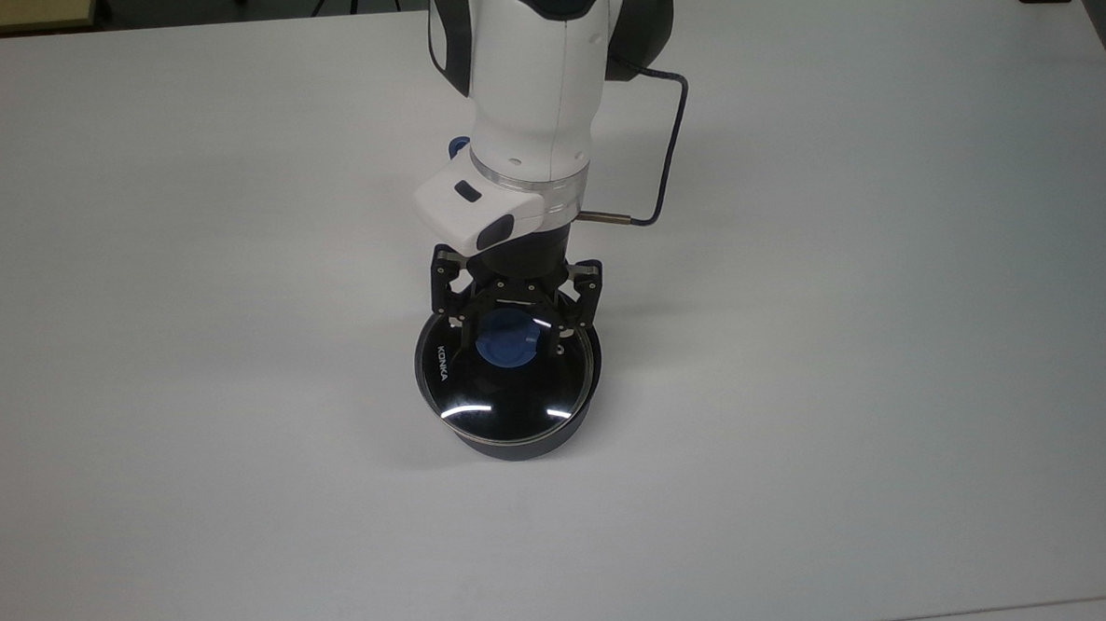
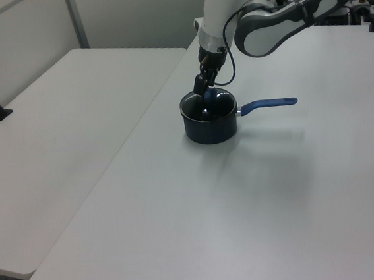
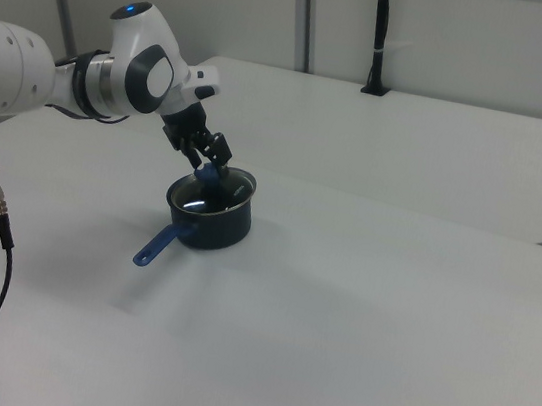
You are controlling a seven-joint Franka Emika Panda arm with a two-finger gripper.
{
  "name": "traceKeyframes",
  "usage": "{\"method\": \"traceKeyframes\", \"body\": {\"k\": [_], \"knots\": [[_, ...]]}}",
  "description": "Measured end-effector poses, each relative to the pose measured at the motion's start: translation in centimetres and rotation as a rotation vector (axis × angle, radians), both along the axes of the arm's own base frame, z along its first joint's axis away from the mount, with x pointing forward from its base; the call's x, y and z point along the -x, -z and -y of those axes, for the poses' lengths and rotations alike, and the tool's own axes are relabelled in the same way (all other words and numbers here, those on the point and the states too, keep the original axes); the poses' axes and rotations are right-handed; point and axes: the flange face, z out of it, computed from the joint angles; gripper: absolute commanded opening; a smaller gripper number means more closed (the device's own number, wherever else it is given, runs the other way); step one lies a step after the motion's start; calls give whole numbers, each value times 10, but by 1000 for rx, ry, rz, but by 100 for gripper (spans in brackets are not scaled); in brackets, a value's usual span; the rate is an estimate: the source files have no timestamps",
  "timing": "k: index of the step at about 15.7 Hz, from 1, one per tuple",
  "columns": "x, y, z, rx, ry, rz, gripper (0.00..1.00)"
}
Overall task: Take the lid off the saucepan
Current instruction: 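Close the gripper around the blue knob of the glass lid, then lift the glass lid off the pot and carry it beside the handle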
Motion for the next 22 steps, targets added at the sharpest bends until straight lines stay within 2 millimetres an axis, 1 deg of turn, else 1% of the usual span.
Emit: {"method": "traceKeyframes", "body": {"k": [8,12,13,16,17,20,22], "knots": [[0,7,1,14,24,-4,82],[1,12,1,10,50,-15,76],[1,12,1,8,54,-15,70],[1,12,1,5,62,-14,59],[1,12,0,5,63,-14,57],[1,11,1,4,66,-11,56],[0,7,5,5,71,-6,56]]}}
